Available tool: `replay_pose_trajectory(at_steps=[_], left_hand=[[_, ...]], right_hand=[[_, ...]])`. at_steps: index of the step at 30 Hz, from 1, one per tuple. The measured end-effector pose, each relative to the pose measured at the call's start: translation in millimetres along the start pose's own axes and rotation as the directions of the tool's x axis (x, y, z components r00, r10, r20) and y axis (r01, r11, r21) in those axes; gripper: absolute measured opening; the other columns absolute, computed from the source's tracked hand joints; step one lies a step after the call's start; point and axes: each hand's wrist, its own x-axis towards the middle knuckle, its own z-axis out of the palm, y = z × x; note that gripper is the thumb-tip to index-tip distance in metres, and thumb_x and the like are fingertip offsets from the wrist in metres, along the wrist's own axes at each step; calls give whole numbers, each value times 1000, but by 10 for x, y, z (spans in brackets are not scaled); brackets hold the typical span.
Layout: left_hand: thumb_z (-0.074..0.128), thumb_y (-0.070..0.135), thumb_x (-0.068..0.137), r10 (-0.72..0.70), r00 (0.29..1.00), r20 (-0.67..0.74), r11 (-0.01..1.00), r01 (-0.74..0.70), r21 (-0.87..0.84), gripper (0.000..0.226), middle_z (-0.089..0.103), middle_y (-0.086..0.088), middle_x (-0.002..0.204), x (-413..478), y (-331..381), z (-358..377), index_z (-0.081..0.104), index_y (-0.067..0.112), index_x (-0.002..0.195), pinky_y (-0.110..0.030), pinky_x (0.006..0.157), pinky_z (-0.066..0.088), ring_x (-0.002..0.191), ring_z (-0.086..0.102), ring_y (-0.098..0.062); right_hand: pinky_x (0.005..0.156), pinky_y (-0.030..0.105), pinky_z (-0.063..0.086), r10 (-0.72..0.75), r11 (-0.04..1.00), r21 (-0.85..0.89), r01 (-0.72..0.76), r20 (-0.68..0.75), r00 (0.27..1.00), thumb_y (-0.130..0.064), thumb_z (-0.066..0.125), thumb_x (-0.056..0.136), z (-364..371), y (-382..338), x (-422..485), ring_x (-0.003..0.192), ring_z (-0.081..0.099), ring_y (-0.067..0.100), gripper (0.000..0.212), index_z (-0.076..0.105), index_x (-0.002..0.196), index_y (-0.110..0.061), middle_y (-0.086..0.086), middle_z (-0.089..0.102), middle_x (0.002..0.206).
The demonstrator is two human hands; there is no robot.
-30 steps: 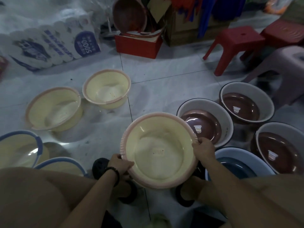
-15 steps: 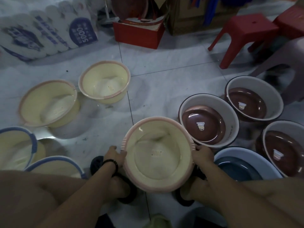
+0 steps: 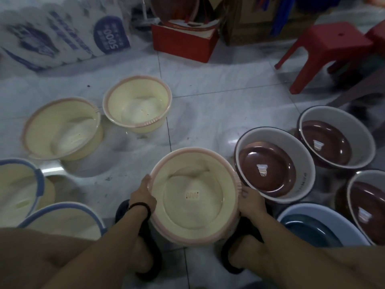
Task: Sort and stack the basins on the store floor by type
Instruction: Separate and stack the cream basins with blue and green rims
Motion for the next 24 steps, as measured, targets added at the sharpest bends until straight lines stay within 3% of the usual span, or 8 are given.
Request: replay_pose_trajectory(at_steps=[3,8,11,14,16,18,21,24], left_hand=[[56,5,94,-40,999,-23,997,39,-65,78,58,-19,124,213,-7,-250,27,41,157,-41,74,52,91,55,-34],[55,2,93,-61,998,-2,998,61,-23,80,55,-18,124,568,0,-672,22,39,156,-45,68,59,91,60,-37],[62,9,95,-130,985,116,991,129,20,69,59,-16,126,653,29,-946,30,26,154,-46,68,64,87,66,-33],[66,37,99,-200,934,295,974,156,167,60,60,-12,131,700,197,-1440,42,17,150,-49,84,64,96,72,-28],[61,46,100,-171,917,359,938,40,344,59,57,-6,137,719,419,-1905,43,25,153,-44,88,61,99,69,-23],[57,47,101,-54,943,327,874,-114,472,48,64,-2,119,706,694,-2348,56,25,143,-39,82,60,91,67,-21],[56,47,100,214,971,103,839,-237,490,39,65,0,131,675,1001,-2767,64,26,133,-39,97,54,114,65,-24],[60,47,98,330,944,-18,903,-310,298,39,60,1,138,722,1160,-2782,61,30,133,-38,105,48,124,58,-24]], right_hand=[[83,33,52,-57,996,-72,57,11,998,-20,70,87,110,-346,184,93,70,27,21,79,106,-20,2,77,90],[77,30,45,-170,971,-162,175,40,985,-28,68,93,331,-801,472,102,72,32,19,77,108,-21,8,80,104],[72,32,54,-143,966,-196,166,124,982,-27,67,92,393,-1032,595,94,75,33,11,73,100,-22,8,77,99],[90,38,55,-128,954,-265,138,57,990,-28,66,96,336,-1406,719,113,71,38,28,74,113,-8,20,75,117],[100,38,50,-156,974,-176,145,-50,986,-25,65,97,321,-1792,781,125,65,39,38,67,129,-7,21,70,131],[91,33,49,-197,980,-56,193,-74,978,-21,66,96,430,-2255,854,119,67,36,30,71,123,-10,17,73,125],[73,40,61,-139,971,215,106,143,980,-17,66,95,807,-2980,971,90,74,35,16,74,104,-7,19,75,109],[68,43,62,-71,882,450,-138,417,906,-7,60,101,1159,-3549,1045,81,70,35,15,63,112,2,22,64,103]])
